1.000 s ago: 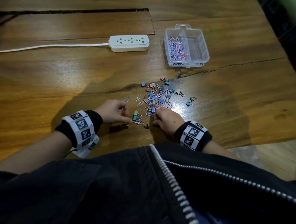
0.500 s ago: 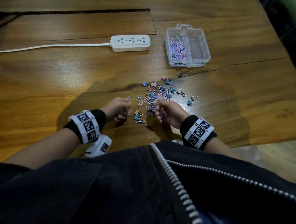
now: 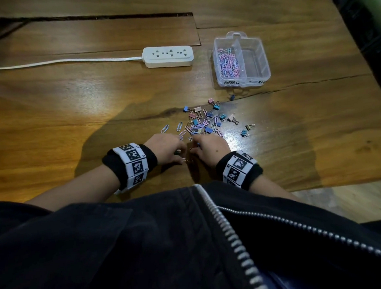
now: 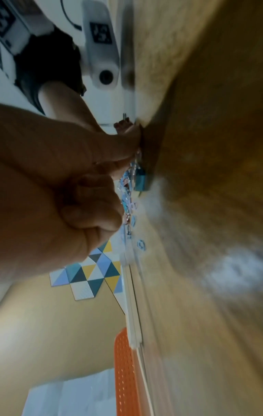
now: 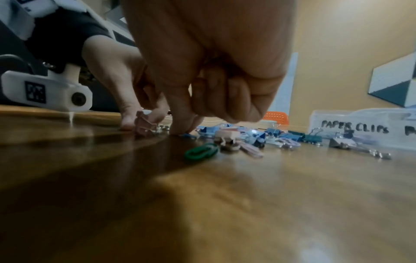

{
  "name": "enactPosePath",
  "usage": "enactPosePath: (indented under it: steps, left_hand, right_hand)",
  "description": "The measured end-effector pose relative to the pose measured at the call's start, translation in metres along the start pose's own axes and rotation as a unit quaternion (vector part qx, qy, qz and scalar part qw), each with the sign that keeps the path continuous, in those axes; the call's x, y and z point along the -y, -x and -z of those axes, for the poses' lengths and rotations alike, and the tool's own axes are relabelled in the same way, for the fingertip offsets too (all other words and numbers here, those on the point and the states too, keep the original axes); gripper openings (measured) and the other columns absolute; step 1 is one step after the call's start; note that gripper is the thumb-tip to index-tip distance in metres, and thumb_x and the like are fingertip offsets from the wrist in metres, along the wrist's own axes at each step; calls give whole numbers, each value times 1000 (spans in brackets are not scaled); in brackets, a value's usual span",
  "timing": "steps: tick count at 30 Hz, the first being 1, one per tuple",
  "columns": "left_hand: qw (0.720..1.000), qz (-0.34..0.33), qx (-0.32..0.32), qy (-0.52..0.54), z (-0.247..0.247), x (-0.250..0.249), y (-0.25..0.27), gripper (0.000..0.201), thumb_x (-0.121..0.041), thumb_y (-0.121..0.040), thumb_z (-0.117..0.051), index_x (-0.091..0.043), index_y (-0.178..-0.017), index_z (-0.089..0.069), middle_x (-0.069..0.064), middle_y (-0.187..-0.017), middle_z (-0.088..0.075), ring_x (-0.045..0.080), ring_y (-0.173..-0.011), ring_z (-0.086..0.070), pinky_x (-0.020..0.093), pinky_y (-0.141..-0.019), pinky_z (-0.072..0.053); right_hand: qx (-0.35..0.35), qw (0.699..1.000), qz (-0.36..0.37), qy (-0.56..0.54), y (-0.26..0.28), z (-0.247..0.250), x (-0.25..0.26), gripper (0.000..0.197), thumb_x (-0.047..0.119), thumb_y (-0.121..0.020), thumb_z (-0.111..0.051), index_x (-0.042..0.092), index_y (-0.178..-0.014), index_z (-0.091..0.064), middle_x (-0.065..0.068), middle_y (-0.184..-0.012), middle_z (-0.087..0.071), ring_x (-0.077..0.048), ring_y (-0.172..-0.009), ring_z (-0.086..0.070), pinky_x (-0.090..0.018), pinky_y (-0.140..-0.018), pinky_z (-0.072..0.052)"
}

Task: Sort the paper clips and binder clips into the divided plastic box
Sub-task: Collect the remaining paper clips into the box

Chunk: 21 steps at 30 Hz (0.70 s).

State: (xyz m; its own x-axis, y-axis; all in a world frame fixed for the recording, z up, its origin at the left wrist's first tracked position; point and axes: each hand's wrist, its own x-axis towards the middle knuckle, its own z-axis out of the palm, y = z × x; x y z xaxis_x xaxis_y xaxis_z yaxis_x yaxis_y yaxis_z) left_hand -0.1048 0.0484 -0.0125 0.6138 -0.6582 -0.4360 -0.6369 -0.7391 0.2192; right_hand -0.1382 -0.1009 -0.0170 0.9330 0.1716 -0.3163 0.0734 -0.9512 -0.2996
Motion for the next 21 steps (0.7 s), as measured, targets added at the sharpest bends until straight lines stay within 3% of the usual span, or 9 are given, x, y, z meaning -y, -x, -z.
enactPosePath:
  steps: [5, 9, 11, 13, 14, 15, 17, 18, 21]
  left_hand:
    - [999, -30, 6, -45, 0, -1, 2, 26, -33, -90, -45, -17, -104, -60, 5, -105, -58, 24, -95, -59, 32, -75, -46]
    - [979, 35, -39, 199, -2, 8, -1, 17, -17, -93, -41, -13, -79, -49, 5, -81, -50, 21, -77, -50, 27, -65, -38]
    - [880, 95, -48, 462, 1, 18, -1, 28, -7, -93, -36, -16, -66, -41, -2, -65, -42, 7, -53, -43, 14, -49, -31]
    - [694, 108, -44, 710, 8, 24, 2, 26, -13, -87, -33, -14, -62, -36, -3, -51, -45, 0, -33, -32, 8, -30, -23]
    - [631, 109, -49, 767, 10, 28, 3, 27, -16, -88, -29, -13, -62, -35, -5, -46, -47, 1, -28, -30, 7, -27, -21]
    - [606, 115, -60, 784, 11, 32, 2, 31, -18, -91, -27, -13, -62, -36, -6, -45, -48, 2, -27, -30, 6, -27, -21]
    - [617, 156, -91, 766, 12, 38, -3, 36, -22, -95, -29, -14, -62, -39, -3, -49, -48, 2, -26, -31, 6, -27, -21]
    - [646, 187, -103, 733, 13, 41, -7, 35, -22, -96, -32, -15, -63, -41, -1, -54, -46, 2, -27, -31, 7, -28, -21]
    - [814, 250, -124, 509, 12, 46, -15, 31, -18, -97, -31, -13, -73, -51, 5, -70, -51, 16, -53, -53, 22, -49, -39]
  right_hand:
    - [12, 1000, 1, 4, 1, 0, -1, 22, 23, -96, -39, 7, -104, -52, -11, -99, -61, -27, -91, -57, -28, -69, -33]
    - [16, 954, -75, -291, -3, 4, -7, 14, 14, -96, -41, 14, -82, -46, -3, -80, -54, -13, -71, -50, -21, -58, -35]
    - [26, 870, -111, -479, -3, 7, -11, 25, 10, -95, -41, 18, -71, -45, 2, -71, -50, 0, -50, -46, -13, -46, -33]
    - [46, 779, -121, -613, -3, 11, -14, 27, 3, -94, -39, 17, -72, -46, 1, -66, -57, 0, -40, -43, -13, -40, -33]
    - [52, 745, -128, -653, -3, 13, -15, 26, -1, -93, -38, 16, -76, -48, 2, -63, -61, -1, -40, -44, -14, -40, -34]
    - [57, 721, -132, -678, -3, 15, -14, 26, -4, -92, -38, 16, -82, -51, 3, -59, -63, -2, -40, -46, -14, -40, -35]
    - [64, 698, -137, -700, -4, 19, -13, 26, -4, -91, -40, 18, -89, -55, 4, -59, -64, -4, -43, -46, -14, -42, -35]
    - [68, 697, -140, -700, -5, 20, -12, 24, -2, -89, -43, 18, -88, -56, 4, -62, -62, -5, -45, -44, -15, -43, -33]
    - [52, 739, -150, -654, -7, 19, -8, 17, 6, -87, -52, 16, -74, -56, 6, -65, -53, -1, -44, -41, -14, -43, -32]
